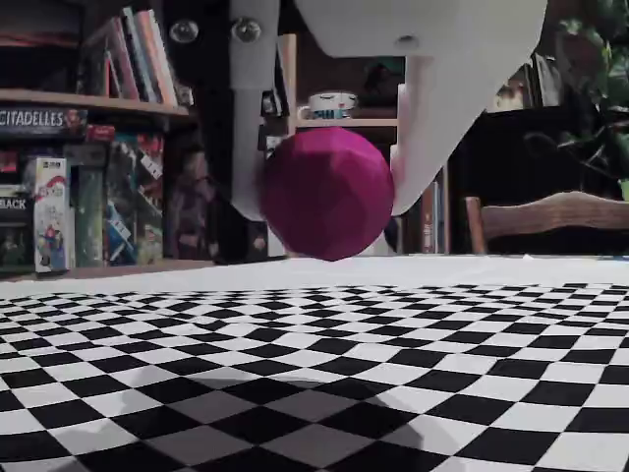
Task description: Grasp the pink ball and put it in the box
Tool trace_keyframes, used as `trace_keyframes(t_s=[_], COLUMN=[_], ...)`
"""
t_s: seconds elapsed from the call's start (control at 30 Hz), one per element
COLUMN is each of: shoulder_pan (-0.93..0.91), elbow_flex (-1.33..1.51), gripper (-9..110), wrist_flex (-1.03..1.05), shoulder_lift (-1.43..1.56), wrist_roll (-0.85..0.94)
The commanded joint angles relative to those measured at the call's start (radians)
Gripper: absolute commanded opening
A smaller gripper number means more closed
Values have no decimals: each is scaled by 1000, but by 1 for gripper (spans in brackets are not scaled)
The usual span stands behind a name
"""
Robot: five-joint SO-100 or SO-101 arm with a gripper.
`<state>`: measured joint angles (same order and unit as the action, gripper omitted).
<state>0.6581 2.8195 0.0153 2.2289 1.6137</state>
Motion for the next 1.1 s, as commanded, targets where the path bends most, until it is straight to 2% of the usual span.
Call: trace_keyframes(t_s=[0.0, 0.5, 1.07], shoulder_pan=[-9, -92, -301], elbow_flex=[2, 18, 18], gripper=[0, 0, 0], wrist_flex=[-11, -11, 5], shoulder_lift=[57, 158, 259], wrist_roll=[8, 9, 9])
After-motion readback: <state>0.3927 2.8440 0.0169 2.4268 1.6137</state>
